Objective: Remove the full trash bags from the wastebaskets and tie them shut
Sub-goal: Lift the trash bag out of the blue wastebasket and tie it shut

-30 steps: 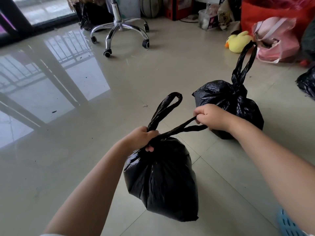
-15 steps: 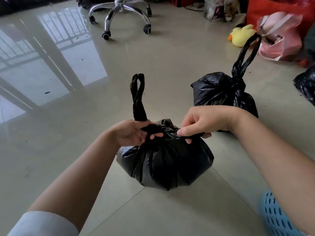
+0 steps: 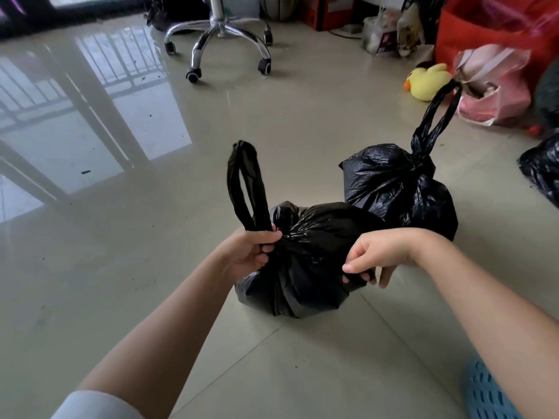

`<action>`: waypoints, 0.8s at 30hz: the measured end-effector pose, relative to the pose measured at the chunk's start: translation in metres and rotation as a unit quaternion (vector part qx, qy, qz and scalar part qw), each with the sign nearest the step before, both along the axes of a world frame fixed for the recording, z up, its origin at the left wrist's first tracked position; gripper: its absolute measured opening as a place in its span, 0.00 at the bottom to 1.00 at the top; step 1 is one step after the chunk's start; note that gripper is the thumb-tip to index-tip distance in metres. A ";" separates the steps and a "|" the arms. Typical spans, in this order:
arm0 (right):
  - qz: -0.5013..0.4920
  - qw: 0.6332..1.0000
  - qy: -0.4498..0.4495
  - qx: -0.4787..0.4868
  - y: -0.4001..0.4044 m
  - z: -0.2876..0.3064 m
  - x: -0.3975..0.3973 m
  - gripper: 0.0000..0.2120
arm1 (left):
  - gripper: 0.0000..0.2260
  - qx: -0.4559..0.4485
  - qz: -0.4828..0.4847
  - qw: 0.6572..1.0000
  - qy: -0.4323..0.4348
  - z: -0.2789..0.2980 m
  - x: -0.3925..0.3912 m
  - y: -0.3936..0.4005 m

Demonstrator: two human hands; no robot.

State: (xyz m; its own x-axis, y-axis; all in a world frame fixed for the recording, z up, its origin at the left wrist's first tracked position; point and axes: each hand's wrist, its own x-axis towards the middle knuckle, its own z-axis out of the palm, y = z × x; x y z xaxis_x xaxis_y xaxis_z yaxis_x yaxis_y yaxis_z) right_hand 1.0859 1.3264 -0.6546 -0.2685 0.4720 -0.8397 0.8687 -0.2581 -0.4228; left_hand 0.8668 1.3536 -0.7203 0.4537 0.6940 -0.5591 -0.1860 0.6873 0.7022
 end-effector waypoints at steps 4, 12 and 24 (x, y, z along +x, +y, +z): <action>-0.003 0.979 -0.008 0.206 0.008 0.011 0.004 0.09 | 0.09 0.024 -0.043 0.999 0.009 0.000 0.000 -0.001; 0.120 0.949 0.027 0.290 0.013 -0.010 -0.030 0.36 | 0.15 0.093 -0.162 0.981 0.057 -0.001 0.007 -0.005; -0.070 0.979 0.059 0.183 0.006 -0.034 -0.023 0.17 | 0.10 0.327 -0.058 0.918 0.216 -0.002 0.026 -0.011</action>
State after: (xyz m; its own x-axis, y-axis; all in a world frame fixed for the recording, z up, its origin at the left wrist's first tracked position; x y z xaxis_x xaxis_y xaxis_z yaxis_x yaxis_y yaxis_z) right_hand 1.0634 1.3322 -0.6887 -0.2648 0.7745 -0.5746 0.7750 -0.1836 -0.6047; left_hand 0.8930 1.3424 -0.7220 0.3795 0.9066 -0.1845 0.2546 0.0894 0.9629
